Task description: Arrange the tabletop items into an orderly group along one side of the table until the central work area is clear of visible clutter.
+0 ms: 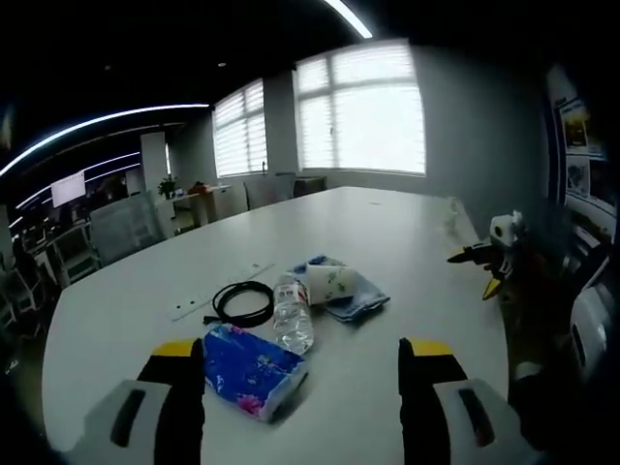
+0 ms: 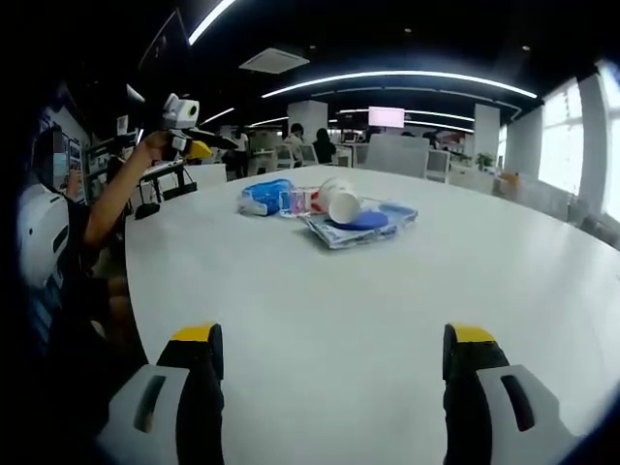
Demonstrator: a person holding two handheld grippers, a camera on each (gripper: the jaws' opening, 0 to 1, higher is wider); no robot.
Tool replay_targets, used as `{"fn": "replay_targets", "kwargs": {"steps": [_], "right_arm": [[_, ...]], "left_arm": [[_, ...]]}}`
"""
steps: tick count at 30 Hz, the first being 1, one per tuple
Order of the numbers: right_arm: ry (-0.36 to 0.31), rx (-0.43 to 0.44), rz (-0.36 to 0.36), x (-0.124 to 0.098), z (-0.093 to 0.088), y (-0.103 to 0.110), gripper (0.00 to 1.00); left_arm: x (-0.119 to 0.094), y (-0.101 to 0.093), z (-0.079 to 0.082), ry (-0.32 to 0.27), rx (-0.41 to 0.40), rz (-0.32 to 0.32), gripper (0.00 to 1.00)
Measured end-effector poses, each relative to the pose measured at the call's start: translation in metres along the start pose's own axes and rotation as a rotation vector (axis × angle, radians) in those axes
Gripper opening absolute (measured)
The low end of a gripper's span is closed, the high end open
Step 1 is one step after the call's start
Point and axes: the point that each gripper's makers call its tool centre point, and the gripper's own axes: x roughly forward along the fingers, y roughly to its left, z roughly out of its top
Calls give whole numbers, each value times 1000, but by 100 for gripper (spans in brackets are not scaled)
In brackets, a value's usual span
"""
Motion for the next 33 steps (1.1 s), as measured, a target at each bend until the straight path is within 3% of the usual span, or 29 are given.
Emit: {"fn": "replay_targets", "kwargs": {"steps": [33], "right_arm": [[4, -9, 16, 4, 0, 4, 91]], "left_arm": [[20, -3, 4, 24, -6, -21, 77]]}}
